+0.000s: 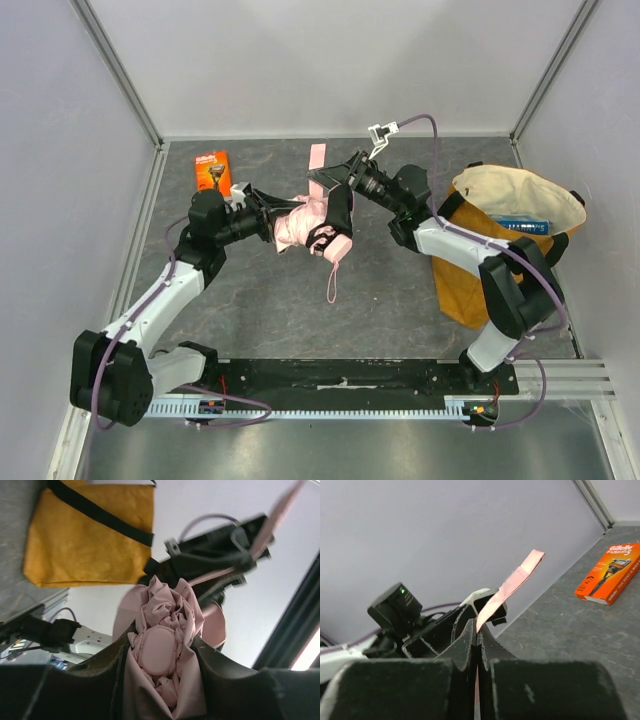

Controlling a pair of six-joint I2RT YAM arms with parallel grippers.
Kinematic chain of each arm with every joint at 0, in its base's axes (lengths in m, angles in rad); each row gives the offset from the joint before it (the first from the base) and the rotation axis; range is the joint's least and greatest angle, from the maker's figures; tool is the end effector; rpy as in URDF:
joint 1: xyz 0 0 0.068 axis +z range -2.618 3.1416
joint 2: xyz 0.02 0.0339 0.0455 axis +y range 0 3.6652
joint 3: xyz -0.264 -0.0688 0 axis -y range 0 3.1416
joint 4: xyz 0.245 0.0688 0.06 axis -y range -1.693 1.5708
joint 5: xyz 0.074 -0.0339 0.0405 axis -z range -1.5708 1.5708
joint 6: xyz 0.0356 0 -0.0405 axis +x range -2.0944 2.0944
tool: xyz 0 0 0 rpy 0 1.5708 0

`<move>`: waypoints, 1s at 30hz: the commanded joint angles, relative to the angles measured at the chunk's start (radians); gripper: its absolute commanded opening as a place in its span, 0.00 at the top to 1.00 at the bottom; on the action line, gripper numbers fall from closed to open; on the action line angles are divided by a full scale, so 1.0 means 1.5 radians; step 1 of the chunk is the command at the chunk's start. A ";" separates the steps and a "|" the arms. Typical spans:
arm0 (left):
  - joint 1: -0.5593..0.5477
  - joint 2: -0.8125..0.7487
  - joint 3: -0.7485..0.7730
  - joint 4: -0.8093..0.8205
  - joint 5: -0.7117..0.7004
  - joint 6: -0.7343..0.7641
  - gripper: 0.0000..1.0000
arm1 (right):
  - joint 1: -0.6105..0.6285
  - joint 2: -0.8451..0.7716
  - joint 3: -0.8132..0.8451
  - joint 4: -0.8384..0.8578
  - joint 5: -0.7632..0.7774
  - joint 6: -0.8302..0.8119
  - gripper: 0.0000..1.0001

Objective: Put away the umbrella

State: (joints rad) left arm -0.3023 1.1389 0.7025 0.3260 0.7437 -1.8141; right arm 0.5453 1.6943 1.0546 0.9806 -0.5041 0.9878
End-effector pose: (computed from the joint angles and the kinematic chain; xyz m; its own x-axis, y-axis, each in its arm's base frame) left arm 0.2377 -0.0994 0.2930 -0.8108 -0.4954 0.3118 -0.3096 -0.0892 -0.9467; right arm 0.3194 0.2139 0.3125 -0.5467 0.5233 -0.6537 -0.7029 0.1374 0.6979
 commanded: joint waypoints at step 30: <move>-0.024 0.252 0.088 -0.736 -0.238 0.315 0.98 | 0.262 -0.155 -0.113 -0.386 0.212 -0.542 1.00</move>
State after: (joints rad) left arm -0.3206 1.5333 0.7933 -0.7059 0.5533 -1.3914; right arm 0.9405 1.4403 0.8051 0.2970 -0.2466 0.2234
